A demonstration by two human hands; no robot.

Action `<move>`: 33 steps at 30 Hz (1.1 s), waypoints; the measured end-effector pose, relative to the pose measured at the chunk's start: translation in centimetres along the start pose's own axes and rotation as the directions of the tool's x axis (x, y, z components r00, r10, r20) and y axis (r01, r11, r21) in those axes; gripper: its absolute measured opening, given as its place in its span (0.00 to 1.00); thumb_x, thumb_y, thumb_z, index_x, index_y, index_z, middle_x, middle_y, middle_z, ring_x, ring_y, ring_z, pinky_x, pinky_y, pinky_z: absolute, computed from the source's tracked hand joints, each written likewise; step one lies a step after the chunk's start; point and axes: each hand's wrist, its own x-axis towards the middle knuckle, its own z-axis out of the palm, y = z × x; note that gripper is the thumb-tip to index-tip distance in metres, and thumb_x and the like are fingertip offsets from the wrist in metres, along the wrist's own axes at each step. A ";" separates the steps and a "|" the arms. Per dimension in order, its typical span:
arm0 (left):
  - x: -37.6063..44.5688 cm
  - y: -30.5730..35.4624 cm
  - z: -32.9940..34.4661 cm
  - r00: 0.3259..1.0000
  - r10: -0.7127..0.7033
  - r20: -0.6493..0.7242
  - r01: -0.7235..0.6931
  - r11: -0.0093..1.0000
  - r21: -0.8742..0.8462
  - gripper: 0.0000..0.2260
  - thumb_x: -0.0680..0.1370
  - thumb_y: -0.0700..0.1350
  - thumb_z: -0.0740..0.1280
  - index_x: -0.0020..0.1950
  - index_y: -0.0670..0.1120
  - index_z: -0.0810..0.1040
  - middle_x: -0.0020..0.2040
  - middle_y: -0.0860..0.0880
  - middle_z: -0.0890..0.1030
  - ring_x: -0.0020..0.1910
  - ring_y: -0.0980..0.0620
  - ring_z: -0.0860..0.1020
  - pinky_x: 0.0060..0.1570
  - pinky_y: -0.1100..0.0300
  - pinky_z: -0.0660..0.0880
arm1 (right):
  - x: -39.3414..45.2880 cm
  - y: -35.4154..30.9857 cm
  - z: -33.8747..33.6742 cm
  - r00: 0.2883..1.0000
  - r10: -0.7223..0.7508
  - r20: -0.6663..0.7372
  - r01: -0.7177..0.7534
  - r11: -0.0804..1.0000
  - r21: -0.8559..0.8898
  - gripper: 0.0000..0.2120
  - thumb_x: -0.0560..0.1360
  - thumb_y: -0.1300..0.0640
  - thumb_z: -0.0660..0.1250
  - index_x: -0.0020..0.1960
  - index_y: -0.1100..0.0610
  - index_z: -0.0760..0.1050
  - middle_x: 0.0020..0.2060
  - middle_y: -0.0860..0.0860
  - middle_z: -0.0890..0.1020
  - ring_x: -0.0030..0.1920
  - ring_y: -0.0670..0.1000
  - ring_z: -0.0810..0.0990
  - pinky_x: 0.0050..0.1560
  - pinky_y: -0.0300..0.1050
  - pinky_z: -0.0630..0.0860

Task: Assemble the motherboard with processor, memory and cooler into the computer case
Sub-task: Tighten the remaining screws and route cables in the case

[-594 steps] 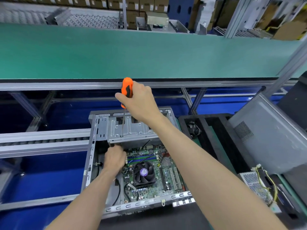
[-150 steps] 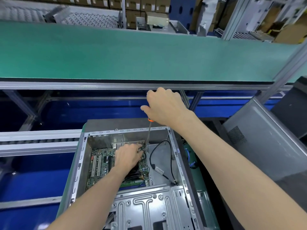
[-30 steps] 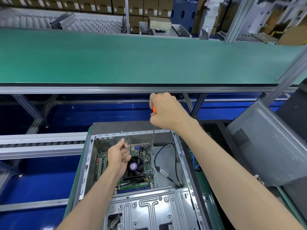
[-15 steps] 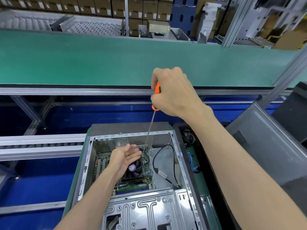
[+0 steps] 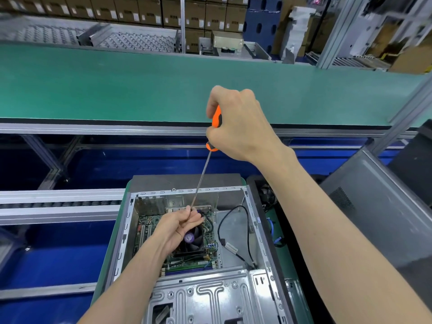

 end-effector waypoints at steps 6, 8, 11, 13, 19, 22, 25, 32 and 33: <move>0.2 0.3 0.0 1.000 0.009 -0.019 -0.011 0.995 -0.102 0.07 0.81 0.35 0.63 0.52 0.30 0.76 0.37 0.40 0.84 0.39 0.47 0.85 0.36 0.54 0.83 | 0.0 0.8 2.3 0.988 0.096 -0.118 -0.068 0.973 0.220 0.16 0.67 0.58 0.73 0.50 0.55 0.71 0.33 0.47 0.77 0.38 0.53 0.75 0.39 0.47 0.73; 0.2 0.3 0.1 1.000 0.012 -0.016 -0.014 0.991 -0.134 0.07 0.81 0.35 0.63 0.52 0.30 0.76 0.36 0.41 0.84 0.39 0.47 0.85 0.37 0.53 0.83 | -0.5 1.1 3.9 0.979 0.159 -0.123 -0.119 0.951 0.286 0.12 0.68 0.56 0.74 0.44 0.58 0.73 0.32 0.50 0.79 0.35 0.55 0.78 0.40 0.47 0.75; 0.2 0.5 0.1 1.000 0.016 -0.008 -0.017 0.983 -0.183 0.07 0.81 0.36 0.62 0.51 0.31 0.76 0.36 0.41 0.83 0.38 0.48 0.85 0.38 0.51 0.84 | -1.9 1.5 7.0 0.968 0.249 0.000 -0.232 0.900 0.369 0.08 0.74 0.57 0.71 0.41 0.60 0.75 0.30 0.52 0.82 0.35 0.55 0.82 0.46 0.54 0.79; 0.1 0.5 0.1 1.000 0.017 -0.004 -0.017 0.982 -0.190 0.07 0.81 0.36 0.63 0.51 0.31 0.76 0.36 0.40 0.83 0.38 0.48 0.85 0.38 0.51 0.84 | -2.9 1.8 8.6 0.961 0.271 0.063 -0.273 0.877 0.396 0.11 0.79 0.58 0.66 0.40 0.62 0.76 0.31 0.55 0.82 0.34 0.54 0.83 0.46 0.56 0.80; 0.1 0.5 -0.2 0.998 0.041 -0.037 -0.048 0.975 -0.217 0.06 0.80 0.33 0.63 0.51 0.30 0.76 0.40 0.37 0.85 0.41 0.44 0.86 0.37 0.52 0.83 | -2.9 2.2 8.1 0.954 0.296 -0.042 -0.236 0.832 0.502 0.16 0.83 0.59 0.59 0.37 0.57 0.72 0.32 0.56 0.80 0.26 0.53 0.79 0.29 0.38 0.76; 0.3 0.5 -0.4 0.999 0.043 -0.032 -0.049 0.967 -0.251 0.06 0.81 0.32 0.61 0.54 0.30 0.75 0.43 0.36 0.85 0.42 0.43 0.86 0.39 0.51 0.84 | -3.0 2.1 7.8 0.960 0.278 -0.042 -0.217 0.830 0.514 0.16 0.84 0.60 0.59 0.37 0.57 0.72 0.32 0.57 0.80 0.27 0.54 0.79 0.27 0.35 0.73; 0.4 0.5 -0.4 0.998 0.051 -0.021 -0.055 0.960 -0.276 0.07 0.82 0.33 0.61 0.55 0.30 0.74 0.45 0.36 0.85 0.44 0.43 0.86 0.41 0.51 0.84 | -3.3 2.2 8.0 0.962 0.268 -0.053 -0.203 0.831 0.517 0.16 0.84 0.60 0.59 0.38 0.58 0.73 0.32 0.57 0.80 0.27 0.54 0.80 0.27 0.36 0.74; 0.1 0.7 0.0 0.999 0.036 -0.005 -0.036 0.942 -0.333 0.12 0.81 0.40 0.63 0.56 0.30 0.74 0.46 0.35 0.85 0.43 0.42 0.86 0.47 0.46 0.83 | -3.3 1.9 8.2 0.961 0.264 -0.084 -0.177 0.817 0.549 0.16 0.84 0.60 0.59 0.37 0.54 0.72 0.32 0.56 0.80 0.28 0.53 0.80 0.27 0.36 0.74; 0.1 0.8 0.0 0.999 0.036 -0.004 -0.035 0.936 -0.351 0.13 0.80 0.41 0.64 0.56 0.30 0.74 0.46 0.35 0.85 0.43 0.42 0.86 0.51 0.45 0.81 | -3.3 1.8 8.3 0.961 0.264 -0.083 -0.176 0.814 0.553 0.15 0.84 0.60 0.59 0.38 0.55 0.72 0.32 0.55 0.80 0.28 0.52 0.80 0.27 0.36 0.74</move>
